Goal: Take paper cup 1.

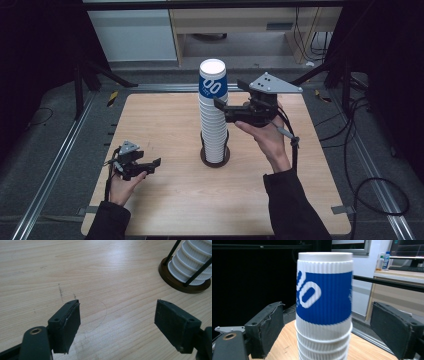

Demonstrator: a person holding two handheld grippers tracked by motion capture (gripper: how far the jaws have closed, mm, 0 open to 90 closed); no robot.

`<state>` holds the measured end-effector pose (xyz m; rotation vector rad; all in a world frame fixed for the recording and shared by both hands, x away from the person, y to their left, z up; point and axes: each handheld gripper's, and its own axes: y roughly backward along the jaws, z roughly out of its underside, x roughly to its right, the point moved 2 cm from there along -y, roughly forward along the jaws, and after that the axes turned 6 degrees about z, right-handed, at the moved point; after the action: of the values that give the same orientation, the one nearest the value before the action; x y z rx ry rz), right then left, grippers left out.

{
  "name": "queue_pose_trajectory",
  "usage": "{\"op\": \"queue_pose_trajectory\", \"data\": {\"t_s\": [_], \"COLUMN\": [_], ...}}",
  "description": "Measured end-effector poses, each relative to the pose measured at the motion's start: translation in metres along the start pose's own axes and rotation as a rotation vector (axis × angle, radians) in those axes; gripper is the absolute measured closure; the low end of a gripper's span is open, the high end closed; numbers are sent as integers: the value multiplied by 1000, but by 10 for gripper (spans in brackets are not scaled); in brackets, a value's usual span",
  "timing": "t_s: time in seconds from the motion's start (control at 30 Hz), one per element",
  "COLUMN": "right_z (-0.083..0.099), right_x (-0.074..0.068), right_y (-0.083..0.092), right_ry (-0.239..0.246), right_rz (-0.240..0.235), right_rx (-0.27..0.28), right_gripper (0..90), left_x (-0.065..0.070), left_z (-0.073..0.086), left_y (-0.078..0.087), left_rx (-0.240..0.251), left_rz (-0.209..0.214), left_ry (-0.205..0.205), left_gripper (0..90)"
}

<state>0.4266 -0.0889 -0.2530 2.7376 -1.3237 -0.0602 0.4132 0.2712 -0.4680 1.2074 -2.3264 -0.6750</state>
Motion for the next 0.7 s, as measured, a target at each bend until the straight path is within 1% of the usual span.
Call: {"op": "queue_pose_trajectory", "data": {"t_s": [0.13,0.23,0.3,0.4,0.57,0.7], "right_z": [-3,-4,-5,-5,-3,-2], "right_x": [-2,-3,-5,-6,-4,-4], "right_y": [-11,-19,-24,-30,-41,-47], "right_ry": [-7,-8,-12,-7,-32,-33], "right_rz": [-3,12,2,5,10,15], "right_rx": [4,2,3,-3,-11,-21], "right_gripper": [117,121,123,124,130,151], "left_x": [0,0,0,0,0,1], "left_z": [0,0,0,0,0,0], "left_y": [0,-1,-1,-1,-1,-1], "left_rx": [-1,-5,-3,-1,-2,-5], "left_rz": [1,2,3,3,7,7], "left_ry": [-2,-3,-2,3,1,0], "left_gripper": [206,207,207,207,208,207]}}
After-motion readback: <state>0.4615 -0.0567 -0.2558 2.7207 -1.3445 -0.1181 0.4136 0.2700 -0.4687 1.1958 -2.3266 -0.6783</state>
